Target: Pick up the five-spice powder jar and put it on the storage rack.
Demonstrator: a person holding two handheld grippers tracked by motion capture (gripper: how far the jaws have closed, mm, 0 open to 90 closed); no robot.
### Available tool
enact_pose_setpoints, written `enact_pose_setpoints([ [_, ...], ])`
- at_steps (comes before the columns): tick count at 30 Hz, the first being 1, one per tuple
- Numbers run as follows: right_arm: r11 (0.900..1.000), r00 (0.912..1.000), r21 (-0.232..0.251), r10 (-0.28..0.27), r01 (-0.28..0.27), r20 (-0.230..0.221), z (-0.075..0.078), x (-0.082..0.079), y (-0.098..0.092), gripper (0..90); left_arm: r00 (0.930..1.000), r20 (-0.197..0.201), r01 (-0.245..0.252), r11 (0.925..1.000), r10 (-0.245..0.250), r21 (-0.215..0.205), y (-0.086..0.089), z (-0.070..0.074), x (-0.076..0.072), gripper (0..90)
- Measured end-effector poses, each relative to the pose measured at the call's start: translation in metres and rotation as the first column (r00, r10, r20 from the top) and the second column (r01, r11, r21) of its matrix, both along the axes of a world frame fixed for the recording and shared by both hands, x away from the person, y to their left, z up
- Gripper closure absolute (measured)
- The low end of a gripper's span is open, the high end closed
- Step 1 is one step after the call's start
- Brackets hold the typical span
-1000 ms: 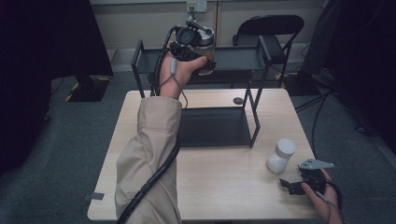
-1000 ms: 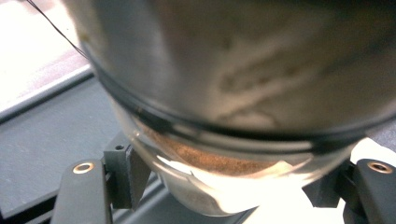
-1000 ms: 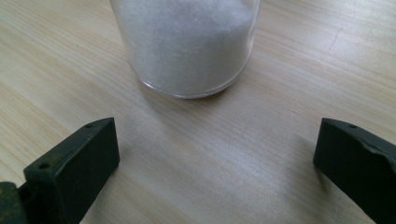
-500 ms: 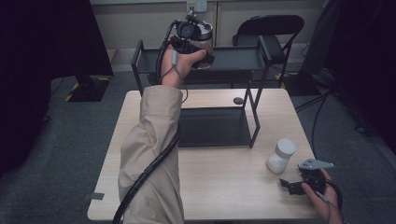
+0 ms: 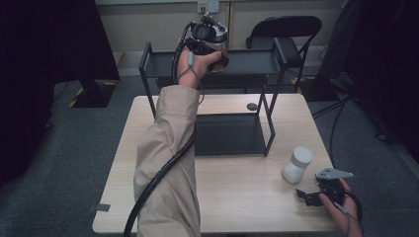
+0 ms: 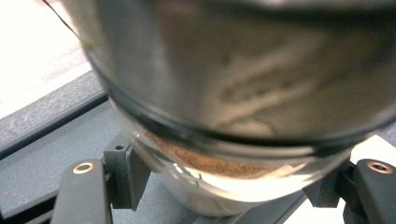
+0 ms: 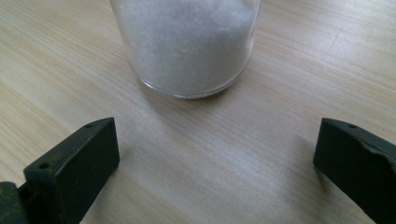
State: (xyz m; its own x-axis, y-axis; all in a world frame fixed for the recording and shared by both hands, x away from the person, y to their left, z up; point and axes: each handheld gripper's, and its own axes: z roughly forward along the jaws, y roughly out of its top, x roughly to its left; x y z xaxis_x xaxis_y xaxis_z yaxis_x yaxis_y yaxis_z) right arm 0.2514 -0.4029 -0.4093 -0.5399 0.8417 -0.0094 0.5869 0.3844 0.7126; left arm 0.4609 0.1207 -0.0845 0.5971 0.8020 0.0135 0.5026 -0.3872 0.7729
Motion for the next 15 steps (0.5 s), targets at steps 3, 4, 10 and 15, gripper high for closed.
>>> enact_pose_setpoints([
  [3, 1.0, 1.0, 0.001, -0.001, 0.001, -0.002, 0.0002, 0.0001, 0.0001, 0.0, 1.0, -0.009, -0.003, 1.0, 0.003, 0.0, -0.0012, -0.0033, 0.0024, 29.7],
  [4, 1.0, 1.0, 0.001, -0.001, 0.001, -0.002, 0.0002, 0.0001, 0.0, 0.0, 1.0, -0.006, -0.006, 1.0, 0.006, -0.001, -0.0014, -0.0043, 0.0022, 29.7],
  [10, 1.0, 1.0, 0.001, 0.0, 0.0, -0.002, 0.0002, 0.0001, 0.0, 0.0, 0.9998, -0.009, -0.016, 0.9998, 0.016, 0.013, -0.0052, -0.0044, 0.0036, 29.7],
  [15, 1.0, 1.0, 0.001, -0.001, 0.001, -0.002, 0.0002, 0.0001, 0.0, 0.0, 0.9997, -0.015, -0.018, 0.9998, 0.018, 0.005, -0.0043, -0.0073, 0.0055, 29.7],
])
